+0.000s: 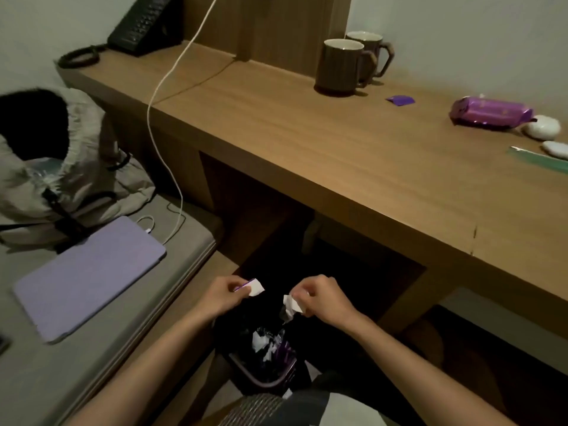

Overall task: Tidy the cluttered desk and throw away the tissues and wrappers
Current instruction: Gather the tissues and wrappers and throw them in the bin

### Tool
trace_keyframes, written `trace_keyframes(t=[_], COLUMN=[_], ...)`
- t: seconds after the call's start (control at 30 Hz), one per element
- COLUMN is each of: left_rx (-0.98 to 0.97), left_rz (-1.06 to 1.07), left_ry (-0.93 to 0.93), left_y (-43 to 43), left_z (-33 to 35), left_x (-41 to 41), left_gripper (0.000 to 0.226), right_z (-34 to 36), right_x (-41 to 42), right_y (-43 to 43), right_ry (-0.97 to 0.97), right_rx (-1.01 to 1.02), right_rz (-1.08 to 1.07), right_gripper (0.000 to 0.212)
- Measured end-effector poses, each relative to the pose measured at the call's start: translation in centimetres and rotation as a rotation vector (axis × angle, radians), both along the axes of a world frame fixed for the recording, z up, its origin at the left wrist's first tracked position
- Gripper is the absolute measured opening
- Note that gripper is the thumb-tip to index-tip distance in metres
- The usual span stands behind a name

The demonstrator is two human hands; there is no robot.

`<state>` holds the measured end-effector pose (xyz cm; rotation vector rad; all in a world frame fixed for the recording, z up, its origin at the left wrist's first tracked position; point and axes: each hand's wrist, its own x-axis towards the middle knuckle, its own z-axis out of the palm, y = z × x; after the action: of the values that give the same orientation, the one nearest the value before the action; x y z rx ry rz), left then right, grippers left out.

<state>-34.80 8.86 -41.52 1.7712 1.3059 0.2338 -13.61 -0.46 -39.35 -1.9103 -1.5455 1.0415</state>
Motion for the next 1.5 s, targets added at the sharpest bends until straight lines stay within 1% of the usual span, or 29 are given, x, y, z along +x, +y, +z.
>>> trace_keyframes(t=[0.13,0.2,0.23,0.3,0.37,0.43,0.5,0.6,0.67,0.83,1.03,1.13,1.23,1.43,1.5], left_rx=[-0.127,-0.201,-0.243,-0.303,-0.353,-0.385,-0.358,-0.218,-0.114,0.15,0.409,0.478,0.498,0.52,0.519], left_rz=[-0.022,-0.029,-0.031,-0.035,-0.038,-0.075,-0.122,-0.186,-0.218,-0.172,-0.157,-0.157,-0.204,-0.286,-0.319], left_ry=[0.126,0.171,0.184,0.233,0.259,0.26,0.265,0.262,0.221,0.033,-0.233,-0.38,-0.438,-0.494,-0.498], left_y=[1.1,1.3,1.3,1.2,1.0,1.0,0.9,0.9,0.8,-0.8,-3.9,-4.6,-4.6,-4.2,-3.8], left_z=[-4.9,-6.4,-7.0,-7.5,-7.6,-7.6,-7.0,-5.1,-3.3,2.8,13.5,18.8,22.8,26.4,26.9], left_x=[0.9,1.5,1.8,2.5,2.9,3.1,3.3,3.4,3.4,3.4,4.0,5.0,6.9,13.2,15.9], left_gripper=[0.017,0.008,0.014,0.038,0.052,0.056,0.056,0.051,0.045,0.03,0.028,0.025,0.026,0.028,0.029], right_z=[-4.3,-6.2,-7.1,-8.0,-7.9,-7.5,-6.9,-5.0,-2.6,4.9,14.9,18.6,20.9,23.3,23.8], right_x=[-0.2,-0.5,-0.7,-1.0,-1.0,-0.5,0.0,0.5,0.8,1.2,1.9,3.4,5.8,11.8,14.2], right_y=[1.3,2.0,2.3,2.7,3.0,3.1,3.1,2.7,2.1,-0.4,-4.8,-6.1,-6.9,-8.0,-8.2], right_ry=[0.001,0.032,0.069,0.13,0.116,0.08,0.047,0.021,0.007,-0.019,-0.003,-0.02,-0.067,-0.225,-0.295], right_rx=[-0.166,-0.251,-0.292,-0.357,-0.383,-0.378,-0.355,-0.265,-0.161,0.184,0.521,0.65,0.764,0.829,0.821], right_rz=[-0.106,-0.144,-0.163,-0.187,-0.149,-0.079,-0.032,0.028,0.077,0.144,0.165,0.104,0.029,-0.159,-0.221], right_gripper=[0.022,0.023,0.025,0.041,0.054,0.053,0.048,0.041,0.037,0.035,0.034,0.033,0.031,0.029,0.029])
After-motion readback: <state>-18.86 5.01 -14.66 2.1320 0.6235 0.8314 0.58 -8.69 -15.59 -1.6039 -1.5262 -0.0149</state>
